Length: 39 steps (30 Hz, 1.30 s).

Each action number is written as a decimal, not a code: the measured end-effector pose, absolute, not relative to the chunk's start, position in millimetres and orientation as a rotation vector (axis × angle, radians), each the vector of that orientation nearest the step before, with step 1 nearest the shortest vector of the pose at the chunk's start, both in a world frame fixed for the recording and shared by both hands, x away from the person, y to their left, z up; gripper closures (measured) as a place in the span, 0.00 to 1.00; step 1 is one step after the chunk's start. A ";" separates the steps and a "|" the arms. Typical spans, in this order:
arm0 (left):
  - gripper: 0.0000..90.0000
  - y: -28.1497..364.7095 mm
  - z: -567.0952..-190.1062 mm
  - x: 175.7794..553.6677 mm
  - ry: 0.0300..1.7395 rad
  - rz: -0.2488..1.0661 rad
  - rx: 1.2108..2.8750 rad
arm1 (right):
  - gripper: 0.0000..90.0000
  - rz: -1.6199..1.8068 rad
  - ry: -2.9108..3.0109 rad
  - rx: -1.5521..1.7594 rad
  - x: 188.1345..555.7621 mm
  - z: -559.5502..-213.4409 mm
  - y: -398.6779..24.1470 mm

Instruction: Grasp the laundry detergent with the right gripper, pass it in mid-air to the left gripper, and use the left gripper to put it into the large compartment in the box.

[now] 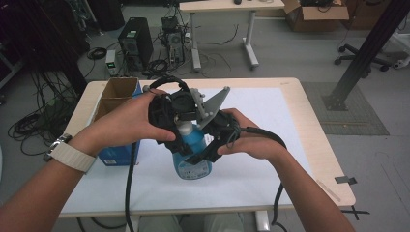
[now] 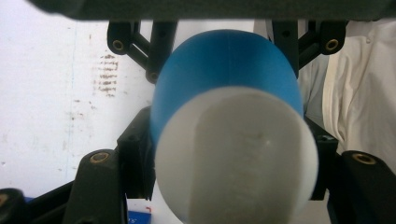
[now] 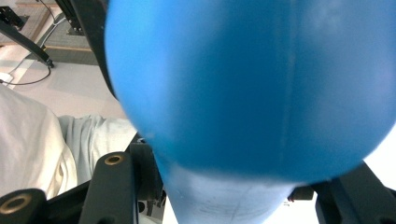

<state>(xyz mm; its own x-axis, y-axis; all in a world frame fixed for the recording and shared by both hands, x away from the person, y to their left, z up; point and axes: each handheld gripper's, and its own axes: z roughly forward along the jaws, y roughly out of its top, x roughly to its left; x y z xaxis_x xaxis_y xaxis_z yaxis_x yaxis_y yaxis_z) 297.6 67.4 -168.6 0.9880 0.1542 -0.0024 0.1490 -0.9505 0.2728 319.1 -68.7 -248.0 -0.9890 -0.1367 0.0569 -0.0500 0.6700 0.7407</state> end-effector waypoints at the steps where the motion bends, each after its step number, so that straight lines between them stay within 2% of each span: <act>1: 0.42 67.3 -168.3 297.6 0.223 0.025 2.858 | 0.49 -1.228 -2.771 0.156 319.1 -247.9 -68.9; 8: 0.42 65.2 -164.9 296.4 0.243 0.027 2.874 | 0.48 -1.252 -2.760 0.170 319.5 -248.0 -69.6; 9: 0.42 65.2 -164.9 296.4 0.243 0.027 2.874 | 0.42 -1.259 -2.748 0.168 320.7 -248.1 -70.1; 10: 0.42 64.1 -164.1 295.9 0.242 0.020 2.897 | 0.30 -1.267 -2.727 0.148 321.9 -247.7 -71.4; 13: 0.42 63.9 -163.4 296.1 0.268 0.022 2.906 | 0.18 -1.284 -2.715 0.099 325.0 -245.2 -80.8; 21: 0.42 70.3 -156.8 300.4 0.372 0.055 2.910 | 0.07 -1.259 -2.761 -0.017 331.0 -247.4 -118.5; 27: 0.42 75.9 -143.0 308.4 0.527 0.098 2.916 | 0.05 -1.211 -2.805 -0.151 337.3 -248.8 -147.7; 34: 0.42 83.8 -127.1 322.8 0.799 0.153 2.911 | 0.06 -1.113 -2.886 -0.222 340.6 -242.1 -175.2; 39: 0.42 97.1 -110.5 335.7 1.005 0.165 2.848 | 0.05 -1.032 -2.939 -0.240 341.1 -237.1 -191.7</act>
